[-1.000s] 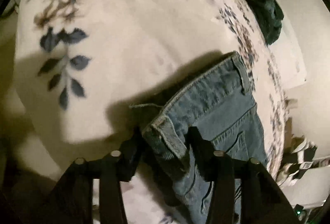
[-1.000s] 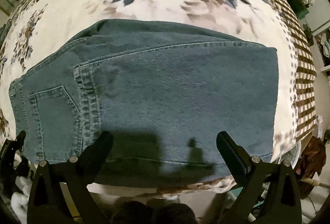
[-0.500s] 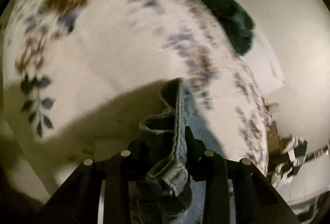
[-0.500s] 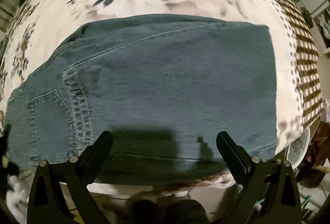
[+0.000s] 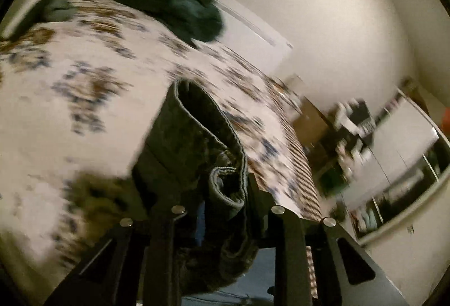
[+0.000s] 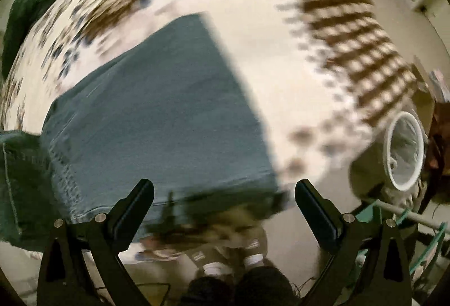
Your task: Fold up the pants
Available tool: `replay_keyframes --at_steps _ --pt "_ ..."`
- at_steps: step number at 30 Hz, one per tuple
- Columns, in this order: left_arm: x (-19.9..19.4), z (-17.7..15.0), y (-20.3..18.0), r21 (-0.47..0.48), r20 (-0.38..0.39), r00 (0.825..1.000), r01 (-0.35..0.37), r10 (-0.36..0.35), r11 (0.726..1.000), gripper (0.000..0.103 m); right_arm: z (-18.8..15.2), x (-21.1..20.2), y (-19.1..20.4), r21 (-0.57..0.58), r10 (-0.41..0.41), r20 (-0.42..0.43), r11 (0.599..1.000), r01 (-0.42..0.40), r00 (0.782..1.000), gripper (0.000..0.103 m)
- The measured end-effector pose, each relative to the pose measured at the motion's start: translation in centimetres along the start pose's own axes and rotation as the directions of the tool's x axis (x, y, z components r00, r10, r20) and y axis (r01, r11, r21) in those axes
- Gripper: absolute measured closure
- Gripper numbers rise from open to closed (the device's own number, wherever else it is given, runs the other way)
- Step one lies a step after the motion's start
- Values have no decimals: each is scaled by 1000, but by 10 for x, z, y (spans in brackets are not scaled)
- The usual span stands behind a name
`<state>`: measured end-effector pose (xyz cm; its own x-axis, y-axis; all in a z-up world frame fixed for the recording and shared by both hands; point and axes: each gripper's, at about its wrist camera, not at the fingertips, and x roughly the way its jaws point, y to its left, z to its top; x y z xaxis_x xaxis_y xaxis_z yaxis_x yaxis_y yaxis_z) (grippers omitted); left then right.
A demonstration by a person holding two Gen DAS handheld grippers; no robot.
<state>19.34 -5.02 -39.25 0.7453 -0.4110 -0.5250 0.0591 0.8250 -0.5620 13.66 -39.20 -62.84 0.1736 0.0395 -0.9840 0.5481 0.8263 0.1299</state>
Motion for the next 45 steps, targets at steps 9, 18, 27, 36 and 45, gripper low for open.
replay_keyframes --at_steps 9,18,27,36,45 --pt "124 -100 -68 187 -337 940 11 54 982 84 27 -10 -105 148 -11 36 989 5 999 1" --pt "116 -86 -47 223 -441 868 -141 229 965 17 64 -9 -43 17 386 16 922 -386 923 1" --pt "106 -50 46 181 -400 820 -367 409 913 17 113 36 107 -363 411 -187 815 -452 892 1" --pt "96 -48 95 133 -403 776 -474 485 870 17 110 77 139 -368 389 -198 821 -436 900 60" --pt "94 -42 74 138 -408 797 -429 446 893 17 91 22 97 -244 462 -96 848 -471 882 95"
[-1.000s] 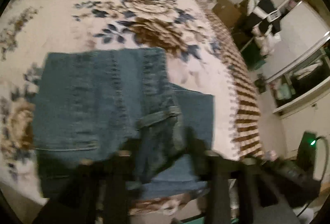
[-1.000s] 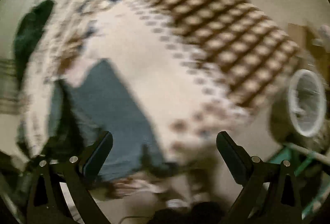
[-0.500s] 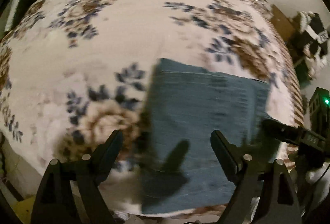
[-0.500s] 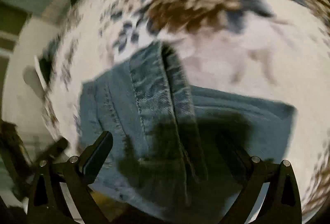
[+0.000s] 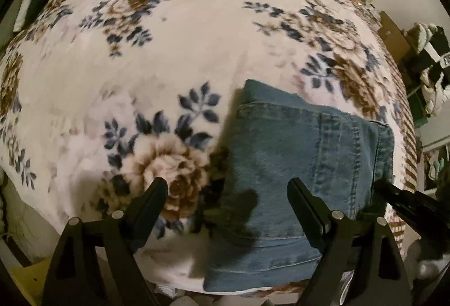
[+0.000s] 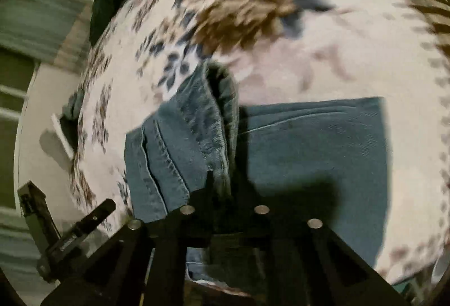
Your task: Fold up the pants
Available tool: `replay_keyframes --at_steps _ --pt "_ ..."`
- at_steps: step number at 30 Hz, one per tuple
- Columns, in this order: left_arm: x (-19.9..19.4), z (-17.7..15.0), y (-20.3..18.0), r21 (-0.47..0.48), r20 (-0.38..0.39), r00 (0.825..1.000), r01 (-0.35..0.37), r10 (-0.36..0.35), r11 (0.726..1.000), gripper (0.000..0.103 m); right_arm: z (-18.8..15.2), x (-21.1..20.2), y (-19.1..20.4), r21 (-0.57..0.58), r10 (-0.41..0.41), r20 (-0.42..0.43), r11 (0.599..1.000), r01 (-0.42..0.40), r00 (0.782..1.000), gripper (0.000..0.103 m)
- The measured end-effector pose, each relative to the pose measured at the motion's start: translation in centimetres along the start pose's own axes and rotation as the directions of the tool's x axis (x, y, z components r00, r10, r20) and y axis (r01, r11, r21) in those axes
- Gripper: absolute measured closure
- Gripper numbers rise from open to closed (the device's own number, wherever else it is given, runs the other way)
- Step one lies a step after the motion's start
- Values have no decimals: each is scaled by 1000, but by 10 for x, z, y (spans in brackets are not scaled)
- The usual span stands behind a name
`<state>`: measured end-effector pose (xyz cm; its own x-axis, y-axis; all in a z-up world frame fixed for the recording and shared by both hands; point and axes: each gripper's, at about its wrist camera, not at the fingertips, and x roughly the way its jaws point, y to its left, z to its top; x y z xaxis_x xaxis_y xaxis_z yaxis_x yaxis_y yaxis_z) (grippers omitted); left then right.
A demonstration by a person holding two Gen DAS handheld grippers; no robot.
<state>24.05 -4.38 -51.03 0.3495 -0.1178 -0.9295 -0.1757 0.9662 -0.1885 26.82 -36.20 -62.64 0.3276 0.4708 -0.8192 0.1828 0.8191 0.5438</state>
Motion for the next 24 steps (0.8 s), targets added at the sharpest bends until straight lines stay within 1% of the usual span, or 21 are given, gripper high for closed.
replay_keyframes --at_steps 2,4,5,9,10,12,13,14,15,16,18,19,21,22,24 --pt "-4 2 -8 16 3 1000 15 -15 1000 17 -3 -24 -10 41 6 41 999 -7 999 96" --pt "-5 4 -16 32 3 1000 31 -31 999 17 -8 -49 -22 69 -6 84 998 0 996 96" --pt "-4 5 -21 42 -2 999 34 -34 999 17 -11 -59 -29 86 -10 95 996 2 995 96" --pt "2 8 -34 65 -13 998 57 -56 996 17 -20 -95 -54 108 -69 125 993 56 990 96" --pt "4 9 -38 76 -20 997 76 -74 994 17 -21 -100 -60 107 -61 123 993 48 990 96" --pt "9 9 -44 97 -26 998 59 -57 993 17 -19 -91 -71 103 27 48 994 -32 998 95" --pt "11 9 -45 103 -30 998 56 -53 993 17 -18 -82 -77 121 62 10 991 -63 998 87" --pt "15 9 -45 104 -36 998 53 -50 993 17 -14 -67 -84 139 85 -44 987 -79 995 76" --pt "17 9 -44 104 -41 998 46 -42 994 17 -12 -58 -86 141 82 -64 987 -72 995 70" --pt "20 9 -43 102 -46 998 41 -36 994 17 -9 -50 -89 142 72 -67 988 -62 995 58" --pt "21 8 -41 101 -47 998 34 -29 994 17 -6 -39 -95 167 150 -54 976 -140 987 54" --pt "22 8 -41 102 -47 999 31 -26 994 17 -4 -32 -96 183 180 -58 969 -167 982 50" --pt "23 7 -39 108 -49 999 26 -21 994 17 -3 -16 -94 174 185 -74 970 -170 980 49" --pt "24 6 -39 110 -50 999 23 -18 994 17 -2 -8 -93 163 183 -86 972 -168 979 47" --pt "26 6 -37 115 -58 998 21 -14 993 17 -3 12 -90 139 146 -121 982 -129 982 46"
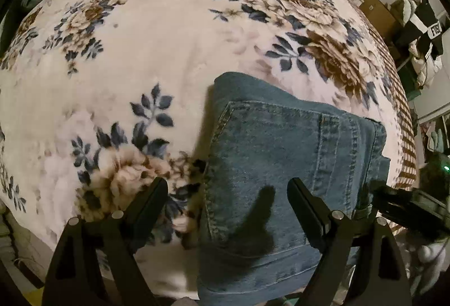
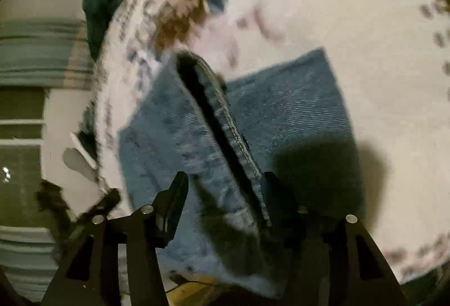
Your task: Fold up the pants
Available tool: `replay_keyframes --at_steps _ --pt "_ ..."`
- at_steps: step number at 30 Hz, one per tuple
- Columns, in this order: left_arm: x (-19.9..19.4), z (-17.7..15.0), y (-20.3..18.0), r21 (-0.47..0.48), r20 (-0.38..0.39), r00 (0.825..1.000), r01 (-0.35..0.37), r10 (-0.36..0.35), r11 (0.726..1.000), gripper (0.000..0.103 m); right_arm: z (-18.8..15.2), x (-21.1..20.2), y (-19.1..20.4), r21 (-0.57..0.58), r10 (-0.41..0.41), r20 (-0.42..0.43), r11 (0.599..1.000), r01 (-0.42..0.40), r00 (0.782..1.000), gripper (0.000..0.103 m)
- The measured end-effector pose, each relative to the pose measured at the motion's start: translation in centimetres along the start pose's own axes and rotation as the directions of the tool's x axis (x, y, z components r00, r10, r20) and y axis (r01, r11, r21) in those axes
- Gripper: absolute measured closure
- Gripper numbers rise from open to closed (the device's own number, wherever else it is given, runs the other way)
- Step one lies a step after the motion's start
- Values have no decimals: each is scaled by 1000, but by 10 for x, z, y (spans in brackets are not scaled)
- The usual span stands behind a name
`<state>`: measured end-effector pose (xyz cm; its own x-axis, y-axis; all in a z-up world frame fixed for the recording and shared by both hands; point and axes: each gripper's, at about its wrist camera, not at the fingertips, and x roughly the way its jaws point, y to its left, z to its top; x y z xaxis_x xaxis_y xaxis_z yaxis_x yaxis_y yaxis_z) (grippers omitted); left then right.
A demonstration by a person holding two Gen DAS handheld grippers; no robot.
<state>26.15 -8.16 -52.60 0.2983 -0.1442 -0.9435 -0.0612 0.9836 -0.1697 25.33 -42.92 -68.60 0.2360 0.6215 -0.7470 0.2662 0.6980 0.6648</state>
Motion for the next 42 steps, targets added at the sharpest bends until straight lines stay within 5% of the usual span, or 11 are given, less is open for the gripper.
replay_keyframes --at_steps 3,5,9,16,24,29,32,34,38,42 --pt "3 0 2 0 -8 1000 -6 6 1000 17 0 14 5 -22 -12 17 1000 12 1000 43" --pt "3 -1 4 -6 -6 1000 -8 8 1000 17 -5 19 16 -53 -18 4 998 18 1000 67" --pt "0 0 6 -18 -7 1000 -6 6 1000 17 -16 21 35 -68 -46 13 997 47 999 78" --pt "-22 8 -3 5 29 999 40 -40 999 17 -38 -62 44 -14 -98 198 995 102 975 83" --pt "7 26 -47 52 3 997 79 -79 995 17 -53 -157 -41 164 -243 276 965 204 930 83" --pt "47 36 -69 79 -38 997 65 -62 995 16 -46 -135 -75 185 -279 245 954 238 929 83" --pt "68 39 -69 95 -60 997 52 -46 994 1 -40 -124 -92 203 -318 243 940 273 916 83" --pt "73 41 -63 80 -83 993 88 -82 993 0 -38 -112 -106 230 -309 214 938 260 927 82" --pt "59 39 -57 69 -92 992 91 -85 993 0 -36 -114 -115 275 -290 177 932 235 941 59" --pt "32 20 -52 44 -74 988 138 -134 989 0 -57 -144 -118 358 -246 213 920 158 946 48"
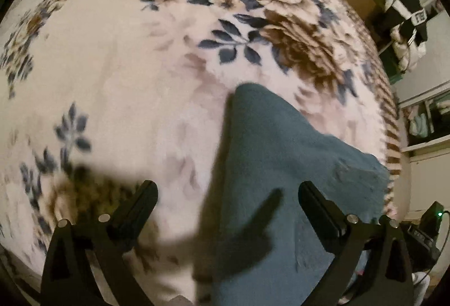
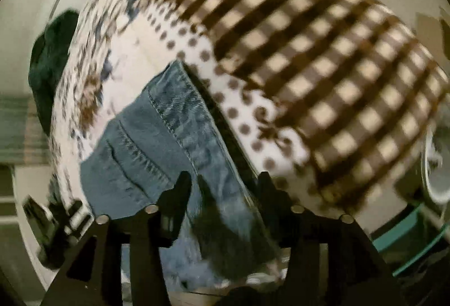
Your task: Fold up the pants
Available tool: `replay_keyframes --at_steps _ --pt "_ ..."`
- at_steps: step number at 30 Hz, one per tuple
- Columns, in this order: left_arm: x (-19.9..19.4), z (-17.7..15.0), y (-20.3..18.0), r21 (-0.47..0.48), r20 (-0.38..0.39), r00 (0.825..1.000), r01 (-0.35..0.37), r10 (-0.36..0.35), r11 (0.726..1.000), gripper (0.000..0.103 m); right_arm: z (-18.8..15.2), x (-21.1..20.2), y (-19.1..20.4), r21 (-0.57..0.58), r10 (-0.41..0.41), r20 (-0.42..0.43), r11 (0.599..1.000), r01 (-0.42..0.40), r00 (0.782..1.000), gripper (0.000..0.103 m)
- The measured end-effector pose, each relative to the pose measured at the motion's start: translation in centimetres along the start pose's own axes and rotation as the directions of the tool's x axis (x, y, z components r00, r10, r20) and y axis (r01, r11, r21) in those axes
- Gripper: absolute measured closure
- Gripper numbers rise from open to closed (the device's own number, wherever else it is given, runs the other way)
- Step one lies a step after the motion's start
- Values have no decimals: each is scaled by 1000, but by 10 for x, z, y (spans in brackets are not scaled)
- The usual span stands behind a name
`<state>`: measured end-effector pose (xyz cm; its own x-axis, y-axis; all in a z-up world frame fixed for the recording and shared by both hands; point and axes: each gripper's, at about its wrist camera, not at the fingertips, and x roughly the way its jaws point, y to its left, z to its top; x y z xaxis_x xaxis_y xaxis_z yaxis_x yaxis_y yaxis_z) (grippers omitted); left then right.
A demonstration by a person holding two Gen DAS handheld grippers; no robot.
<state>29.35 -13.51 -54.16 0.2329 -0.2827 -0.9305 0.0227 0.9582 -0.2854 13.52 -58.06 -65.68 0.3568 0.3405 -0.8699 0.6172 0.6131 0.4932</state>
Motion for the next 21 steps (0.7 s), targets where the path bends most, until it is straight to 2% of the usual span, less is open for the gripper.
replay_keyframes --at_steps 3,6,9,10,11,12,13,15,17,18,21 --pt "-5 -23 -5 5 -17 1000 6 -5 1000 0 -18 -17 -21 85 21 0 996 -20 1000 47" --pt "4 -42 -10 31 -47 999 -24 25 999 0 -42 -14 -45 218 96 -29 972 -88 995 47" --pt "20 -54 -12 50 -84 994 -59 63 997 0 -55 5 -62 353 138 -56 929 -110 989 48" --pt "24 -57 -13 61 -89 993 -77 83 995 0 -59 13 -65 388 179 -64 911 -141 982 48" --pt "27 -60 -13 69 -95 991 -83 89 994 0 -63 20 -65 401 185 -88 906 -135 979 50" --pt "28 -61 -11 67 -96 992 -80 86 995 0 -65 22 -64 393 184 -94 910 -133 979 53" --pt "29 -62 -10 66 -94 992 -80 86 995 0 -67 19 -58 348 185 -63 925 -152 981 71" --pt "30 -62 -9 68 -98 992 -72 79 995 0 -68 7 -44 236 107 -4 966 -103 994 80" --pt "29 -62 -9 79 -104 991 -76 84 994 0 -69 1 -36 171 20 26 985 -24 999 82" --pt "27 -61 -11 82 -102 991 -78 87 993 0 -68 5 -37 176 1 9 984 -3 1000 82" --pt "19 -51 -15 73 -82 993 -83 89 994 0 -62 12 -36 159 3 -51 987 5 999 78"
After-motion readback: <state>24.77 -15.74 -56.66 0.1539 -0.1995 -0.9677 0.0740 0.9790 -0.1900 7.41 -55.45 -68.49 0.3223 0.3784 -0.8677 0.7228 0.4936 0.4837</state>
